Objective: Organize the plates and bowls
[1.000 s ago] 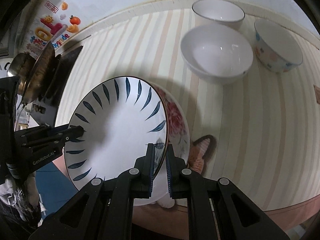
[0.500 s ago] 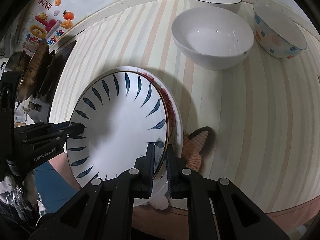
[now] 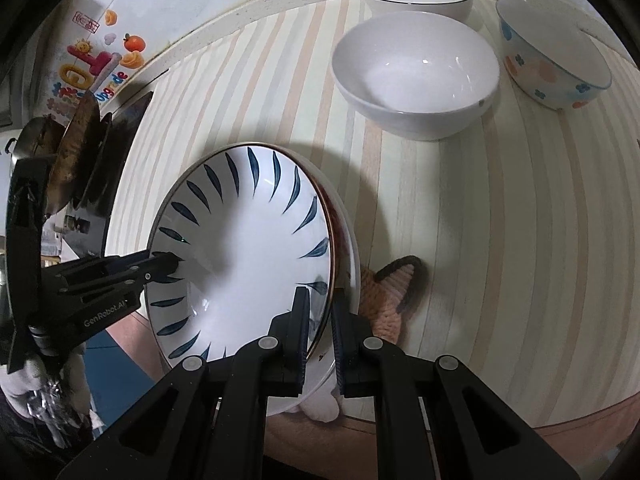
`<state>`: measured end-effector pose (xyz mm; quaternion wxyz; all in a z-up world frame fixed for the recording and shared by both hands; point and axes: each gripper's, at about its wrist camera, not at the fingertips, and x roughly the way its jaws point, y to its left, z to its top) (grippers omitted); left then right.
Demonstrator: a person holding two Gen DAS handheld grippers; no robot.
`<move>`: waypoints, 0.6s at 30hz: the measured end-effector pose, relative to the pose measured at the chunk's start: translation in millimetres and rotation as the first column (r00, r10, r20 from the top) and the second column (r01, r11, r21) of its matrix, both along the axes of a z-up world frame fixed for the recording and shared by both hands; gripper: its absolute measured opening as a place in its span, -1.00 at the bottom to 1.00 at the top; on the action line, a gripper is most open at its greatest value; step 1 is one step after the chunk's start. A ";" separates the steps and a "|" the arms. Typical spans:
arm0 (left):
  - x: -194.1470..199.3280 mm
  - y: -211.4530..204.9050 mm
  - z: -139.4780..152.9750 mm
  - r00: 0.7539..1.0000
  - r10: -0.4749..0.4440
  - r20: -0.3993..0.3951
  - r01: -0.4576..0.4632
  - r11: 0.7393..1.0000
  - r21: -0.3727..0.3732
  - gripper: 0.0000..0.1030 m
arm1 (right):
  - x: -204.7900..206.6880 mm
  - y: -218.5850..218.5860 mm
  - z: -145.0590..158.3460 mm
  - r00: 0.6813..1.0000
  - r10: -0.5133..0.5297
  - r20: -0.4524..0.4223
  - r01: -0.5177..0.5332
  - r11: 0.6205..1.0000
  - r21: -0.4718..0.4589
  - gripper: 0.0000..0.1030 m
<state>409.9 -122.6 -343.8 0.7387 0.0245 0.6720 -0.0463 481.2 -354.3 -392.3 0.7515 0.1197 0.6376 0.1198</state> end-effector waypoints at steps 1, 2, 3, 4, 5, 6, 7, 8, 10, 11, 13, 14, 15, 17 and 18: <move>-0.2 1.9 -0.5 1.000 0.003 -0.001 -0.003 1.000 0.000 -0.63 | -0.1 -0.6 0.3 1.000 0.002 -0.002 -0.002 1.000 0.003 -0.76; -0.8 2.3 -0.8 1.000 0.010 0.000 -0.010 1.000 0.001 -0.63 | -0.1 -1.5 0.5 1.000 0.002 -0.006 -0.002 1.000 0.009 -0.76; -0.6 2.0 -1.1 1.000 0.014 0.000 -0.014 1.000 0.004 -0.63 | 0.1 -2.0 0.5 1.000 0.003 -0.009 -0.003 1.000 0.014 -0.76; -1.5 1.7 -1.0 1.000 0.020 0.003 -0.020 1.000 0.008 -0.63 | 0.2 -3.3 0.4 1.000 0.005 -0.010 -0.005 1.000 0.017 -0.75; -2.3 1.7 -1.2 1.000 0.027 0.007 -0.027 1.000 0.011 -0.63 | 0.0 -3.4 0.6 1.000 0.012 -0.009 -0.012 1.000 0.019 -0.75; -3.0 2.4 -1.0 0.999 0.036 0.005 -0.036 0.999 0.009 -0.63 | 0.5 -4.0 0.6 1.000 0.013 -0.010 -0.013 1.000 0.022 -0.76; -4.1 3.8 -0.8 0.999 0.049 0.003 -0.049 0.999 0.004 -0.63 | 0.7 -4.9 0.0 1.000 0.012 -0.016 -0.011 1.000 0.029 -0.75; -4.8 5.5 0.0 0.998 0.057 0.003 -0.057 0.998 0.002 -0.63 | 1.2 -5.3 -0.3 1.000 0.013 -0.019 -0.012 0.999 0.033 -0.75; -9.1 7.6 2.9 0.997 0.071 0.008 -0.071 0.997 0.006 -0.63 | 0.6 -5.6 0.0 1.000 0.014 -0.023 -0.013 0.999 0.031 -0.76; -10.5 8.7 4.9 0.997 0.075 0.013 -0.075 0.997 0.007 -0.63 | -0.5 -5.7 0.3 1.000 0.013 -0.025 -0.013 1.000 0.028 -0.75; -16.8 10.9 12.0 0.996 0.081 0.026 -0.081 0.997 0.009 -0.63 | -3.0 -5.2 6.3 1.000 0.013 -0.010 -0.013 1.000 0.016 -0.75; -20.8 12.1 16.8 0.996 0.085 0.034 -0.086 0.996 0.004 -0.63 | -5.0 -4.9 11.1 1.000 0.014 0.001 -0.014 1.000 0.008 -0.75; -23.8 12.8 21.0 0.995 0.089 0.039 -0.089 0.996 0.000 -0.63 | -7.5 -4.3 15.9 1.000 0.012 0.008 -0.012 1.000 -0.002 -0.75; -31.3 14.2 33.7 0.994 0.093 0.052 -0.092 0.996 -0.015 -0.62 | -12.5 -2.0 26.0 1.000 0.013 0.018 -0.012 1.000 -0.020 -0.75; -35.7 13.8 40.6 0.994 0.092 0.058 -0.091 0.996 -0.023 -0.62 | -18.1 0.5 35.6 0.999 0.016 0.031 -0.015 0.999 -0.035 -0.75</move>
